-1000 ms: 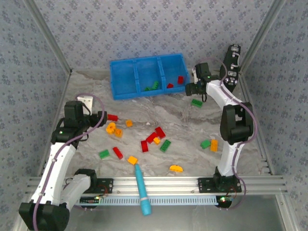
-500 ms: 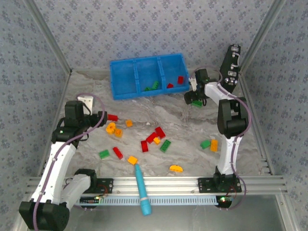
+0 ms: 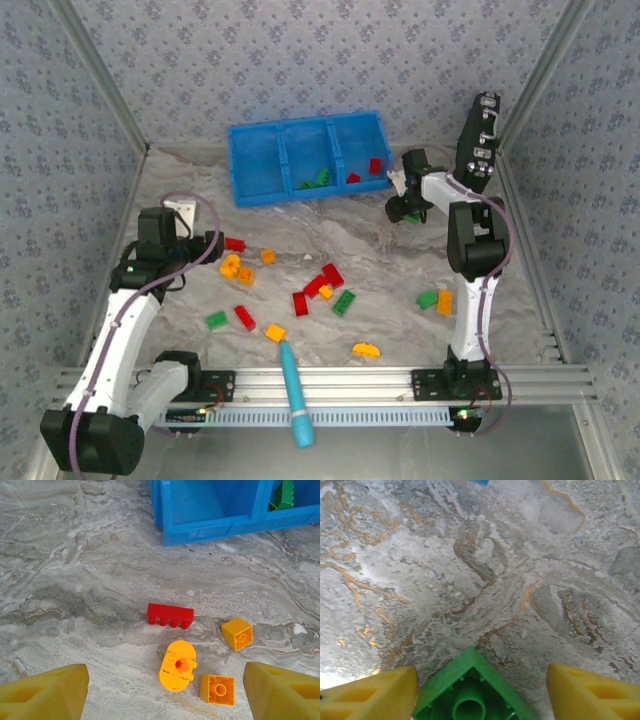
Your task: Sort the legos into containers by color
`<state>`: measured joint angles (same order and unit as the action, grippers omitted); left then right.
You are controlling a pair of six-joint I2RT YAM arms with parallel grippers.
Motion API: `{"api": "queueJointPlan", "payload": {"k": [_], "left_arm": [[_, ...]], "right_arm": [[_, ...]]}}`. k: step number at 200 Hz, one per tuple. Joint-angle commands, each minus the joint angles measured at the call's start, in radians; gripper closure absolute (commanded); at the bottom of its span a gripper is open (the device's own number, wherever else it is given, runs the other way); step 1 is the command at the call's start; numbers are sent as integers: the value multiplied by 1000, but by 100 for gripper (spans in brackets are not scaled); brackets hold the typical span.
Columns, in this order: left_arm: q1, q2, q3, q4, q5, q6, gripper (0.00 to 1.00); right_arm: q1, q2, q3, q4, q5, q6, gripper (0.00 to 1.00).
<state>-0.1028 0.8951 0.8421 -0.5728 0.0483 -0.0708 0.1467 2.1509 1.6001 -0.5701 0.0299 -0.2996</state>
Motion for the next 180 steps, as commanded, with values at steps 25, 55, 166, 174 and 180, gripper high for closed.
{"api": "queueJointPlan", "payload": {"k": [25, 55, 166, 174, 180], "left_arm": [[4, 22, 4, 19, -7, 12, 19], [3, 67, 27, 16, -4, 16, 19], [5, 101, 31, 28, -2, 31, 19], [5, 102, 29, 28, -1, 30, 19], [6, 102, 28, 26, 1, 30, 18]], "right_arm": [[-1, 40, 0, -71, 99, -13, 46], [8, 24, -28, -91, 119, -1, 53], [86, -52, 146, -219, 79, 120, 65], [96, -55, 181, -225, 60, 133, 65], [103, -56, 207, -227, 45, 140, 65]]}}
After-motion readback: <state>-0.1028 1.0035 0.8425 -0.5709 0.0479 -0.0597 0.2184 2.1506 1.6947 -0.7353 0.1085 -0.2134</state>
